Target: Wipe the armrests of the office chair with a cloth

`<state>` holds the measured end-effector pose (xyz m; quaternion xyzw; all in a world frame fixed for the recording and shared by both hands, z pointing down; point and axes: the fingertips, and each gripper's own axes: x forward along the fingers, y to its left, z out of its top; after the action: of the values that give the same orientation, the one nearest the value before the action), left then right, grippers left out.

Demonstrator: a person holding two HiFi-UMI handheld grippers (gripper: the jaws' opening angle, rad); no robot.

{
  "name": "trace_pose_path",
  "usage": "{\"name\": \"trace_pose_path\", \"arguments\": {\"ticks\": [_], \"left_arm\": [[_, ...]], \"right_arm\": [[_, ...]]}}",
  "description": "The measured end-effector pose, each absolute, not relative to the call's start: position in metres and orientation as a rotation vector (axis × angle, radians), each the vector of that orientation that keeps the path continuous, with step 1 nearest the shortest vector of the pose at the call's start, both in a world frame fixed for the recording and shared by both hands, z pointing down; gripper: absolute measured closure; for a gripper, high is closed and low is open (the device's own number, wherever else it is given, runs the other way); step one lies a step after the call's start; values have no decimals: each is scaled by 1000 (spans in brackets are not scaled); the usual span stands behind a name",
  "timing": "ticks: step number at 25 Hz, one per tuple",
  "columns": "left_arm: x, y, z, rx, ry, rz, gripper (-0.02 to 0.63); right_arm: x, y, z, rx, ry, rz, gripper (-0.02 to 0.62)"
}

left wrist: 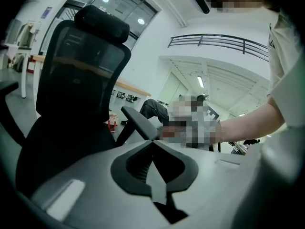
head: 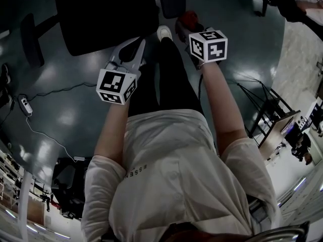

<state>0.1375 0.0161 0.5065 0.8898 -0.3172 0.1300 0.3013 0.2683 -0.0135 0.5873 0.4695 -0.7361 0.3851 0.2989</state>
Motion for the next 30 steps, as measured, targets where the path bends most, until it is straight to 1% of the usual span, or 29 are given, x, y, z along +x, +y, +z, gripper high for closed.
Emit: {"name": "trace_pose_path", "arguments": {"ticks": [6,12,18,23,26,30], "left_arm": [[122,23,508,2351,-860,347,589],[99,24,513,2325,-896,344,589],[84,14,503,2316,-940,329,589],[80,-8,502,2268,-1002,322,589],[82,-29,503,2232,-1045,310,589],[83,-66,503,2168,-1122,263,589]], "right_arm": [[245,-10,592,1246,-1940,1038,543],[195,-5,592,1163,-2022,1103,543],[149,-7,572,1016,-2121,1012,543],[142,-45,552,937,-2182,820,543],[144,-88,548,912,-2205,722,543],[149,-154,546,886,-2231,670,543]]}}
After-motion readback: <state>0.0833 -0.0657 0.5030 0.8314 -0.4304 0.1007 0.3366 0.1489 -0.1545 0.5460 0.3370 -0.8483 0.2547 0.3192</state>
